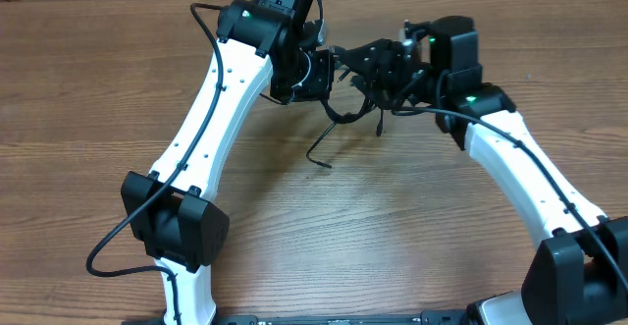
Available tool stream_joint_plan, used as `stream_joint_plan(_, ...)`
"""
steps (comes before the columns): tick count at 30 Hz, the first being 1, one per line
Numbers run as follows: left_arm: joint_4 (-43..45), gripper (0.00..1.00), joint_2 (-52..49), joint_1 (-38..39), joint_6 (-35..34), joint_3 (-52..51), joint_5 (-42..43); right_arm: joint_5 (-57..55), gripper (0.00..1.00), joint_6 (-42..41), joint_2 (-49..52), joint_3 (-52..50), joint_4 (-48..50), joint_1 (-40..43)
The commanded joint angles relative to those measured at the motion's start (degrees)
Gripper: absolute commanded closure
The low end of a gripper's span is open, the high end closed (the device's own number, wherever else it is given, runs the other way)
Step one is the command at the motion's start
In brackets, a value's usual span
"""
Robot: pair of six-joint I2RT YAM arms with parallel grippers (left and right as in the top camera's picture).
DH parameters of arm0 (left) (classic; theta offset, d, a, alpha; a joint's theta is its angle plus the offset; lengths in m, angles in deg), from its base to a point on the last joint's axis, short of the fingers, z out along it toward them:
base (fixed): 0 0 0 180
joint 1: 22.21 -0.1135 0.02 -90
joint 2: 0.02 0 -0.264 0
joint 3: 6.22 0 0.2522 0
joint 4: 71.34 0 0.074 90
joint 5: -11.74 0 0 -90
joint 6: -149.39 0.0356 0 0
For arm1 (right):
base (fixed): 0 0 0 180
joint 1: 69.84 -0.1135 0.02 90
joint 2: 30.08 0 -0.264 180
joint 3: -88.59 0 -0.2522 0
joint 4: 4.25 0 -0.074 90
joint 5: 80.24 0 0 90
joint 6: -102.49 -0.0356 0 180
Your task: Untangle cables
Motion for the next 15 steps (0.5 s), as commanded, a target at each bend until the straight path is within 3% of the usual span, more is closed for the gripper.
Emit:
stream_joint_plan(1,-1.25,0.96,0.39,0.76,1.38,0.09,1.49,-3.17,0.43,-3.34,-0.42,0.92,3.08,-0.96)
stream_joint_plan(9,-2.27,0.96,0.39,0.76,3.82,0.09,1.64,-3.04,0.45,-5.95,-0.42,0.92,10.03,2.38)
stream_joint_plan(15,-3.28,0.96,0.39,0.83,15.19,0.09,6.27,-4.48,0.45,-3.65,-0.35,0.92,6.47,1.97)
